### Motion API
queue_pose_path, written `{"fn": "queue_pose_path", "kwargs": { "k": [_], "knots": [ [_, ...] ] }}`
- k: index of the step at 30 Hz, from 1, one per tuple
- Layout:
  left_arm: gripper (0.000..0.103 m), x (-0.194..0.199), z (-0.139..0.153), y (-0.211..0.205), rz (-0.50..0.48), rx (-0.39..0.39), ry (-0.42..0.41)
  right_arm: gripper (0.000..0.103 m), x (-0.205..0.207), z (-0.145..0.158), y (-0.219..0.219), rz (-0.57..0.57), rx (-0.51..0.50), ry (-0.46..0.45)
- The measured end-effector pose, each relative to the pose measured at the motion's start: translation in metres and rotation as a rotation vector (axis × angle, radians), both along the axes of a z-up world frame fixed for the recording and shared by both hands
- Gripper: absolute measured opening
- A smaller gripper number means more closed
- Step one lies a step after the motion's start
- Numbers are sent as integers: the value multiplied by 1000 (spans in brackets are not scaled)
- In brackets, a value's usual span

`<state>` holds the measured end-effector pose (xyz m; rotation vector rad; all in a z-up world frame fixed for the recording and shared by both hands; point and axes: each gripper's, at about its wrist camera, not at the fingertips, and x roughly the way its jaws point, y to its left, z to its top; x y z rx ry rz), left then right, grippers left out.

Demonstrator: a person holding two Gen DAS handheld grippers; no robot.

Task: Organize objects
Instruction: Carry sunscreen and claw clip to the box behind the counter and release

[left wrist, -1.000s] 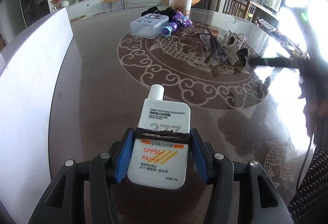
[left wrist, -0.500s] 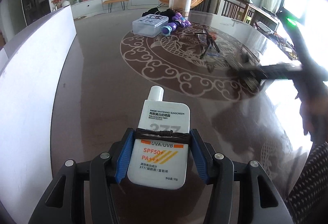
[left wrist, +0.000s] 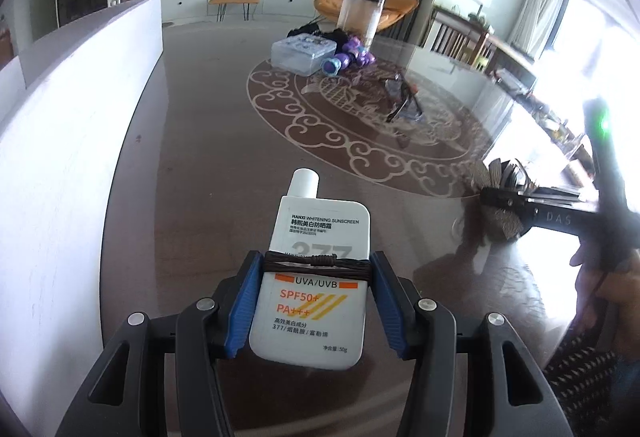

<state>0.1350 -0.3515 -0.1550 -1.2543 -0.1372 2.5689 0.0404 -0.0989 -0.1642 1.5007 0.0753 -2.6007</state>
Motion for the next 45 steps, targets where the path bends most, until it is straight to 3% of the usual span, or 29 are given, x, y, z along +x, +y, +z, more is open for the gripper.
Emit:
{"fn": "queue_pose_path", "kwargs": {
  "k": [6,10,14,17,20,26,28,29,34,37,40,42,44,45],
  "knots": [
    [53,16,26,-2,3,88,34,55,31,22,8,-1,-71,24],
    [53,26,78,-27,34,167,127,55,37,61,-12,53,-114,85],
    [53,40,126,-80,141,146,229,55,39,104,-62,167,-185,146],
    [53,50,140,-135,275,89,241,55,45,135,-125,308,-247,189],
    [53,61,136,-186,407,24,217,55,59,160,-198,484,-298,207],
    [58,65,93,-261,624,-69,-12,58,81,159,-318,737,-335,160],
    [67,66,83,-273,658,-40,-59,74,80,143,-341,770,-327,87],
    [72,68,79,-276,676,-15,-66,76,79,138,-344,761,-332,75],
    [73,65,88,-257,646,4,-12,94,71,140,-302,655,-353,134],
    [73,52,102,-219,544,-6,45,101,68,140,-252,536,-314,224],
    [73,43,119,-164,389,21,102,102,51,113,-182,359,-251,240],
    [80,37,129,-117,262,27,131,102,43,80,-134,221,-170,202],
    [98,31,134,-68,141,18,139,102,38,43,-86,81,-63,145],
    [101,27,132,-50,100,23,136,102,38,33,-68,40,-36,126]
  ]
}}
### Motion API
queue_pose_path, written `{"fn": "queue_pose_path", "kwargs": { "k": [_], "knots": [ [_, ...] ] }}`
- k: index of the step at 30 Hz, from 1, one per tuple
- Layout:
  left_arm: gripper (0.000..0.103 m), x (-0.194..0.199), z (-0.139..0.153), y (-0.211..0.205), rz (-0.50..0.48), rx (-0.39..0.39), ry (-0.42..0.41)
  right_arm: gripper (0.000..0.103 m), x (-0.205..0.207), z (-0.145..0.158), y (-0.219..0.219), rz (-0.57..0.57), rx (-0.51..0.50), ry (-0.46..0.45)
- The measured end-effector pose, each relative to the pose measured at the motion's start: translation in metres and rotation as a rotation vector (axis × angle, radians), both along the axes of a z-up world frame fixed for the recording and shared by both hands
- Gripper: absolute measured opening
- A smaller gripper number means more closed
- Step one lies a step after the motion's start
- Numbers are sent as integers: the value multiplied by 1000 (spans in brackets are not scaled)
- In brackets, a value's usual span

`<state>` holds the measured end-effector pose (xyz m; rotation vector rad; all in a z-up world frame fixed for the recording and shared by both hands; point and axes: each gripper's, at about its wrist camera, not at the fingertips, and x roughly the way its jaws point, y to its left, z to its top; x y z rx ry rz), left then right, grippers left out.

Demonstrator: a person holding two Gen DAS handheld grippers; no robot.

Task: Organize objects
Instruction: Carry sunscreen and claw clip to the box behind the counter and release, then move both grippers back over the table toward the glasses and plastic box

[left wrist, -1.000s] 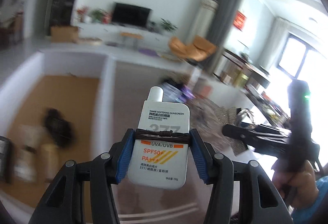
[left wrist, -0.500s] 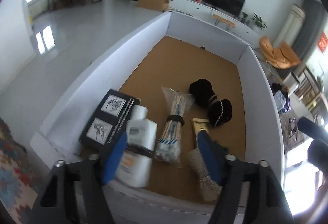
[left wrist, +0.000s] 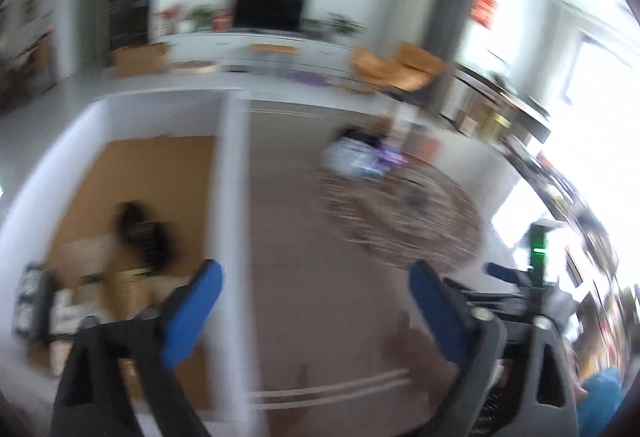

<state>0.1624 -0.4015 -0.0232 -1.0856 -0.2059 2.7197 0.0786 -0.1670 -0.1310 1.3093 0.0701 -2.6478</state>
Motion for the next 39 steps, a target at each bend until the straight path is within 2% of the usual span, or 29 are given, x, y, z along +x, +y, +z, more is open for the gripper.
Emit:
{"fn": "queue_pose_path", "kwargs": {
  "k": [2,5,10,15,19,23,39],
  "knots": [
    [102,-10,-11,37,-84,14,-31,102,2,-19,35,-82,23,-32],
    [102,-30,-42,72,-115,-33,-88,102,5,-34,65,-157,45,-46],
    [102,-76,-103,85,-51,-87,-210,103,-1,-44,62,-164,68,-54],
    [102,-104,-138,80,17,-171,-243,103,-13,-39,54,-136,67,-64],
    [102,-119,-144,83,35,-232,-226,103,-27,-48,54,-106,67,-62],
    [103,-117,-143,84,45,-231,-195,103,-27,-54,55,-100,66,-58],
    [103,-122,-143,86,47,-231,-194,103,-27,-55,55,-95,62,-55]
  ]
}}
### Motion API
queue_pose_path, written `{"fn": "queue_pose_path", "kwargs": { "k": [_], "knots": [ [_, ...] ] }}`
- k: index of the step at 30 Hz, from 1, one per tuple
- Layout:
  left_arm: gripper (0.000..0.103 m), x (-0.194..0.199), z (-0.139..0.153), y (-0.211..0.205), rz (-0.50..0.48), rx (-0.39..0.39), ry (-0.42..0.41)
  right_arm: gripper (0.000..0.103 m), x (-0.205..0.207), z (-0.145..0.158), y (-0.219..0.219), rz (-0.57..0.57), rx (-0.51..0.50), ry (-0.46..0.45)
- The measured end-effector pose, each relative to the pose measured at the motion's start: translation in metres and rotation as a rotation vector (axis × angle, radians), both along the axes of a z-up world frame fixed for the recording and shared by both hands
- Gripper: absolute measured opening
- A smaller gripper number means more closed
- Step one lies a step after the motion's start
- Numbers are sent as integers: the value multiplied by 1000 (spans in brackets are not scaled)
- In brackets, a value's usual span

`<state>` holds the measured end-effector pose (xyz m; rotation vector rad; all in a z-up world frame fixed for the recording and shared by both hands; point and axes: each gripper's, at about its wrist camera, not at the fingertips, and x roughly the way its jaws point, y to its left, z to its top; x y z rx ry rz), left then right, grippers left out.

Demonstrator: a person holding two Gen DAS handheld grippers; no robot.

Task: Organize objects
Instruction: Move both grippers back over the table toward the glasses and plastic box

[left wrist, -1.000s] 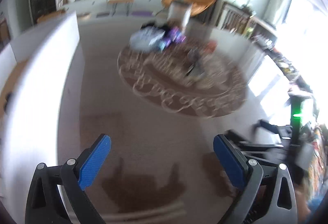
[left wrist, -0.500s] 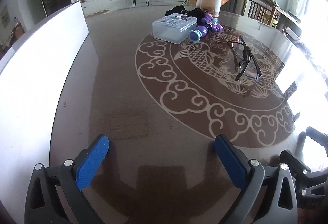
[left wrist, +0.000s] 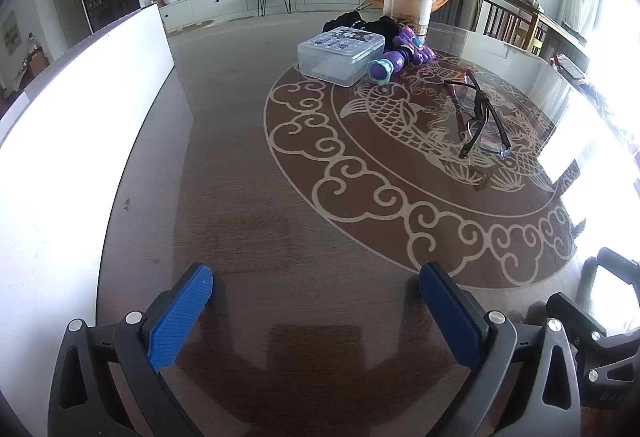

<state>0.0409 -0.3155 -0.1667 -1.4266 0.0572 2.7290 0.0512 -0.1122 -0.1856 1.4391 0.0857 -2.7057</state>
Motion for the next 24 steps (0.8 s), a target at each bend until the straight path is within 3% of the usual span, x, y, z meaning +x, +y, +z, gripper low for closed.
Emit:
{"fn": "queue_pose_path", "kwargs": {
  "k": [7,12,15,24],
  "knots": [
    [103,-1,0,-1,-7,9,-8,103,0,0,0,0,0,0],
    [103,-11,2,-3,-64,1,-49,103,1,0,0,1,0,0],
    [103,-7,1,-7,-62,5,-12,103,2,1,0,2,-2,1],
    [103,-5,2,-5,-57,1,-6,103,0,0,0,6,-1,-2]
  ]
}}
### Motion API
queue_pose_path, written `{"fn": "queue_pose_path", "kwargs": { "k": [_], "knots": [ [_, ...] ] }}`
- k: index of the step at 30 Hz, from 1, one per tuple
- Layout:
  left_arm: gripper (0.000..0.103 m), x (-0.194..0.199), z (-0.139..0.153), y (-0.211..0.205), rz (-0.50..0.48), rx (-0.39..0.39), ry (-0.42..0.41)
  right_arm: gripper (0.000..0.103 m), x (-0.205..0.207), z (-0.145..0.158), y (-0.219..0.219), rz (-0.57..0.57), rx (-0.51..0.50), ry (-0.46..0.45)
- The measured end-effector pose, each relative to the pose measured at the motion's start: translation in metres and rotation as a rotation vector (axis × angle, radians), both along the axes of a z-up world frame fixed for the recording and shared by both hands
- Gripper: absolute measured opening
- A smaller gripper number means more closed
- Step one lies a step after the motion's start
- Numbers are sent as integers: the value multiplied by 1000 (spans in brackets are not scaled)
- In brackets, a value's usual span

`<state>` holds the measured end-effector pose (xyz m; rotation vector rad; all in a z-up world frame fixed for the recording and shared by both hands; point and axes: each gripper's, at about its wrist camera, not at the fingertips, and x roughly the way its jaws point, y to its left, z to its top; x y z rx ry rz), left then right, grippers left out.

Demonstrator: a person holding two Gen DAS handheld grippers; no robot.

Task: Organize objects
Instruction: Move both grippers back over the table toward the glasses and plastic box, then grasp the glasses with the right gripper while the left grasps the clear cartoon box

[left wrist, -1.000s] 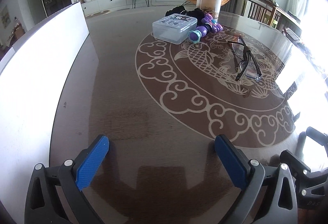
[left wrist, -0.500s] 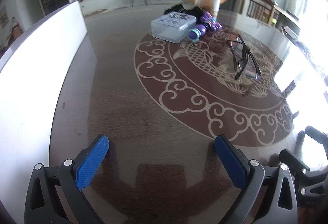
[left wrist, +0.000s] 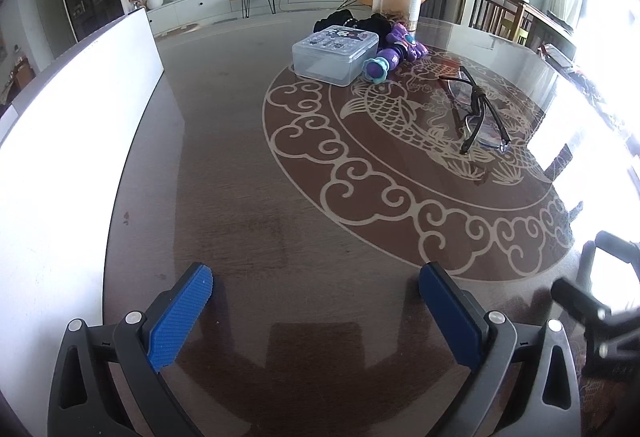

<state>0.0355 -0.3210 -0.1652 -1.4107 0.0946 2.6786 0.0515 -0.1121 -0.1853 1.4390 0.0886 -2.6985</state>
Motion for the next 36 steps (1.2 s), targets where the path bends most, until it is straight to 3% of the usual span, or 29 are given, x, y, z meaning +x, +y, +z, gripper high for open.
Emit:
{"fn": "queue_pose_path", "kwargs": {
  "k": [2,5,7,11,15,17,18,19,21,30,32,33,34,36],
  "knots": [
    [103,0,0,0,0,0,0,103,-9,2,2,-5,-31,-16],
    [103,-1,-1,0,0,-1,0,103,-22,21,13,-33,-227,46],
    [103,-1,-1,0,-1,0,0,103,-45,34,11,-68,-278,67],
    [103,-1,-1,0,-1,0,0,102,-114,30,-18,-63,-206,-17],
    [103,-1,-1,0,-1,0,0,74,-154,13,-32,-89,-162,-58],
    [103,-1,-1,0,0,1,0,54,-158,14,-36,-89,-103,-32],
    [103,-1,-1,0,0,1,0,35,-157,14,-37,-79,-79,-25],
    [103,-1,-1,1,0,1,0,24,-156,15,-36,-69,-70,-18],
    [103,-1,-1,0,0,1,-1,17,-146,14,-27,-55,-84,-12],
    [103,-2,-1,1,0,0,-2,19,-56,11,23,0,2,62],
    [103,-3,-2,0,1,4,-3,36,-50,12,27,5,-28,70],
    [103,-4,-2,1,0,4,-4,61,-49,11,27,7,-37,74],
    [103,-5,-2,2,-1,6,-7,74,-49,10,26,3,-28,66],
    [103,-18,0,5,8,4,-65,74,-48,11,25,-1,-15,71]
  ]
}}
